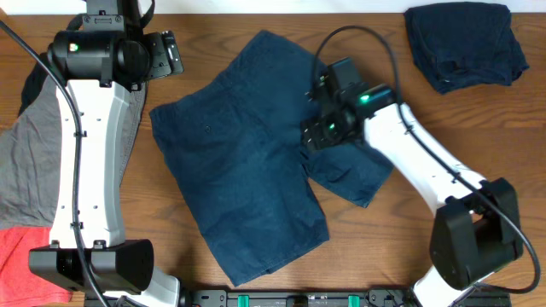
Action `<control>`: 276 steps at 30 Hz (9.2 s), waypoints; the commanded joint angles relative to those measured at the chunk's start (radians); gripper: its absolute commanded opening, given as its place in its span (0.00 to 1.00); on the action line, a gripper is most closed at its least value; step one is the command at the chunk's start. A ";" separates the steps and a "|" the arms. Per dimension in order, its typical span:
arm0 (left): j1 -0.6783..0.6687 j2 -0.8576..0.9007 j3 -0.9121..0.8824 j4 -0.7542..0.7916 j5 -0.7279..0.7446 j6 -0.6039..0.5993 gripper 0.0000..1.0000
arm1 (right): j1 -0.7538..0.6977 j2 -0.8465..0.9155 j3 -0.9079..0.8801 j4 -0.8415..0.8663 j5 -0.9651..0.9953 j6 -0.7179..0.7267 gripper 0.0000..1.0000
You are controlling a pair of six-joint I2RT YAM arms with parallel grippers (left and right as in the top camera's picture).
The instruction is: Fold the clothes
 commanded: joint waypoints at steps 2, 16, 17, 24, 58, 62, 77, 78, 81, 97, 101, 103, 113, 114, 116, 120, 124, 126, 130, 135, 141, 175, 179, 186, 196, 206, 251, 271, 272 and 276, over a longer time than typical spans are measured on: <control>0.005 0.015 0.005 0.001 -0.015 0.008 0.93 | 0.079 0.039 -0.014 0.013 -0.027 -0.119 0.72; 0.005 0.015 0.005 0.000 -0.015 0.011 0.93 | 0.122 0.186 -0.014 -0.070 0.002 -0.124 0.61; 0.005 0.015 0.005 0.000 -0.015 0.010 0.93 | 0.121 0.186 -0.014 -0.073 0.023 -0.110 0.58; 0.005 0.020 0.005 0.000 -0.015 0.011 0.93 | 0.109 0.187 -0.014 -0.021 0.162 -0.093 0.22; 0.004 0.255 -0.008 0.002 -0.011 0.087 0.93 | -0.218 0.362 -0.007 0.799 0.157 -0.782 0.10; 0.004 0.288 -0.008 0.006 -0.011 0.106 0.93 | -0.212 0.277 0.001 0.793 0.156 -0.554 0.53; 0.004 0.180 -0.008 -0.100 0.068 0.182 0.93 | -0.174 -0.358 0.001 0.223 -0.027 -0.142 0.99; 0.004 0.163 -0.008 -0.114 0.068 0.167 0.93 | -0.174 -0.382 0.001 0.178 -0.027 -0.122 0.99; 0.004 0.115 -0.008 -0.160 0.068 0.106 0.93 | -0.174 -0.430 0.000 0.039 -0.021 -0.052 0.99; 0.004 0.095 -0.328 0.032 0.072 0.113 0.93 | -0.172 -0.428 -0.257 -0.141 0.060 0.357 0.85; 0.004 0.103 -0.468 0.211 0.093 0.115 0.93 | -0.172 -0.428 -0.318 -0.109 0.048 0.373 0.83; 0.004 0.113 -0.519 0.270 0.122 0.108 0.92 | -0.172 -0.428 -0.344 -0.101 0.048 0.396 0.81; -0.007 0.224 -0.587 0.378 0.140 -0.216 0.82 | -0.171 -0.428 -0.427 -0.072 0.097 0.564 0.66; -0.011 0.241 -0.587 0.383 0.139 -0.236 0.82 | -0.171 -0.428 -0.434 -0.068 0.098 0.576 0.66; -0.022 0.272 -0.587 0.387 0.140 -0.264 0.82 | -0.171 -0.428 -0.447 -0.061 0.108 0.610 0.68; -0.039 0.326 -0.589 0.386 0.140 -0.321 0.82 | -0.169 -0.428 -0.467 -0.060 0.135 0.653 0.66; -0.044 0.364 -0.589 0.387 0.140 -0.361 0.78 | -0.162 -0.428 -0.480 -0.055 0.134 0.663 0.63; -0.044 0.372 -0.589 0.386 0.140 -0.360 0.68 | -0.156 -0.428 -0.484 -0.052 0.135 0.668 0.62; -0.044 0.373 -0.591 0.387 0.139 -0.360 0.27 | -0.139 -0.428 -0.489 -0.038 0.137 0.683 0.56; -0.043 0.362 -0.591 0.373 0.139 -0.360 0.06 | -0.113 -0.425 -0.511 -0.026 0.147 0.716 0.54; -0.044 0.310 -0.591 0.340 0.139 -0.384 0.06 | -0.070 -0.414 -0.592 0.066 0.153 0.731 0.55; -0.044 0.131 -0.591 0.225 0.127 -0.301 0.06 | -0.173 -0.441 -0.642 0.170 0.211 0.581 0.01; -0.044 0.016 -0.591 0.174 0.127 -0.282 0.06 | -0.244 -0.590 -0.590 0.064 0.197 0.522 0.02; -0.044 -0.179 -0.591 0.070 0.127 -0.238 0.06 | -0.319 -0.796 -0.443 -0.184 0.199 0.452 0.01; -0.045 -0.373 -0.591 -0.054 0.128 -0.239 0.06 | -0.336 -0.861 -0.159 -0.435 0.202 0.368 0.01; -0.045 -0.372 -0.644 -0.006 0.122 -0.240 0.06 | -0.336 -0.628 -0.086 -0.129 0.277 0.230 0.01; -0.043 0.067 -0.798 1.239 -0.077 -0.175 0.98 | -0.238 0.261 -0.081 1.136 0.159 0.125 0.99; -0.055 -0.048 -0.601 0.432 0.127 0.112 0.94 | -0.162 0.126 -0.055 0.375 -0.045 -0.057 0.44; -0.061 -0.045 -0.605 0.429 0.147 0.131 0.91 | -0.158 0.139 -0.055 0.371 -0.045 -0.057 0.39; -0.104 -0.010 -0.613 0.429 0.196 0.201 0.80 | -0.153 0.187 -0.055 0.372 -0.046 -0.056 0.24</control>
